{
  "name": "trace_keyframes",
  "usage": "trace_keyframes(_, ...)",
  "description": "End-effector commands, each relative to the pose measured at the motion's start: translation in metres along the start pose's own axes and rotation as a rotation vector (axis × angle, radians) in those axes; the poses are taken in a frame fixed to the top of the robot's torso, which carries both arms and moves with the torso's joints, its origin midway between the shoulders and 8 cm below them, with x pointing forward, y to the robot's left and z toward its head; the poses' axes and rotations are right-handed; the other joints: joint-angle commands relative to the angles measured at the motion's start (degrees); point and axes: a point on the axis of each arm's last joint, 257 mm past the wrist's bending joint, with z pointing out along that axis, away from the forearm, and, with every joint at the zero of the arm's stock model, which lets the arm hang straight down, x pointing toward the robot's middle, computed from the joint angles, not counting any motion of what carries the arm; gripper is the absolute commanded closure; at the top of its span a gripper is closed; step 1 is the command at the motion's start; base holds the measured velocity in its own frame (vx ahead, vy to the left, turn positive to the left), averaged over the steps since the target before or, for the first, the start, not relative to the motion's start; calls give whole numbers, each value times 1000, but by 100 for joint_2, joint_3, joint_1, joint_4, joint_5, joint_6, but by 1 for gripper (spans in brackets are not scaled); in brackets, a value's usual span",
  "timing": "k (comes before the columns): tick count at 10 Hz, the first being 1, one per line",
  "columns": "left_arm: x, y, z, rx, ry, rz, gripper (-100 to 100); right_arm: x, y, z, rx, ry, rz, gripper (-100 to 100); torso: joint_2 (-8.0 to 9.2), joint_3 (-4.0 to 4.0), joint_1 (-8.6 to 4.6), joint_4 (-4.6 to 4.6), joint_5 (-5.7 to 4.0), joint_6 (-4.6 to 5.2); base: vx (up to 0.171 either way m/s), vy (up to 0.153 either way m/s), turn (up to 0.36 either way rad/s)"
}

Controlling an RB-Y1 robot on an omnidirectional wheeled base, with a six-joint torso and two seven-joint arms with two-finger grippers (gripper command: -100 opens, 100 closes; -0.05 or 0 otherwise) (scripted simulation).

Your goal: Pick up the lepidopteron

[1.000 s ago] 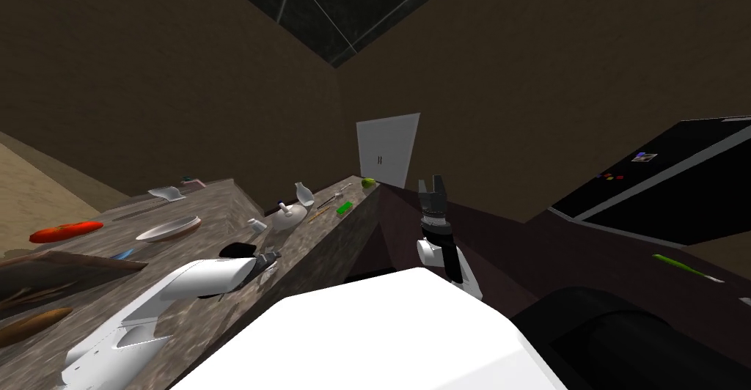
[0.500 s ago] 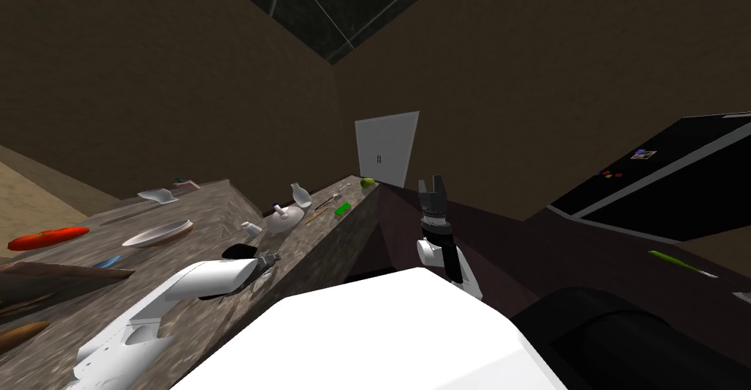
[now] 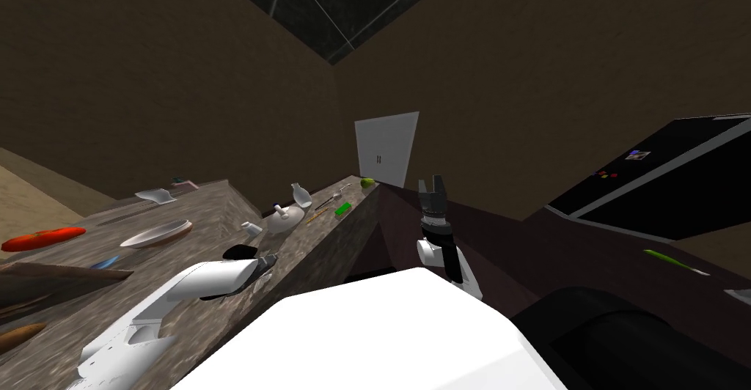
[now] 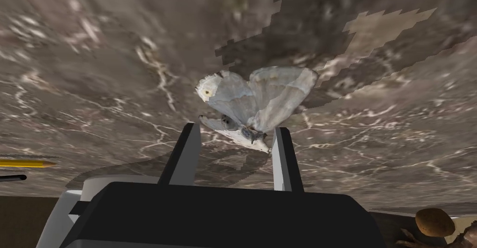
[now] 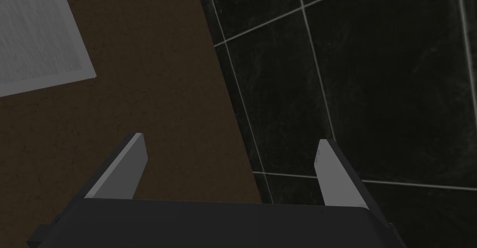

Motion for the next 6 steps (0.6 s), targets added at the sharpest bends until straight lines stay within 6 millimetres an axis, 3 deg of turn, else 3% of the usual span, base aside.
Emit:
trace_keyframes(1, 0, 0, 0, 0, 0, 0, 100, 0, 0, 0, 0, 0, 0, 0, 0, 0, 0, 0, 0, 0, 0, 0, 0)
trace_keyframes(2, 0, 0, 0, 0, 0, 0, 100, 0, 0, 0, 0, 0, 0, 0, -1, -1, -1, 0, -1, 0, 0, 0, 0)
trace_keyframes(3, 0, 0, 0, 0, 0, -1, 0, 0, 0, 0, 0, 0, 0, 0, -2, -1, -2, -1, -1, 1, 0, 0, 0)
trace_keyframes(4, -2, -2, -9, 1, 1, 11, 100, 0, 0, 0, 0, 0, 0, 0, -2, -1, -3, -1, -1, 1, 7, -19, 64)
trace_keyframes(6, -3, -3, -11, 4, 0, 10, 100, 0, 0, 0, 0, 0, 0, 0, -3, -3, -19, -2, -8, 0, 8, -24, 44)
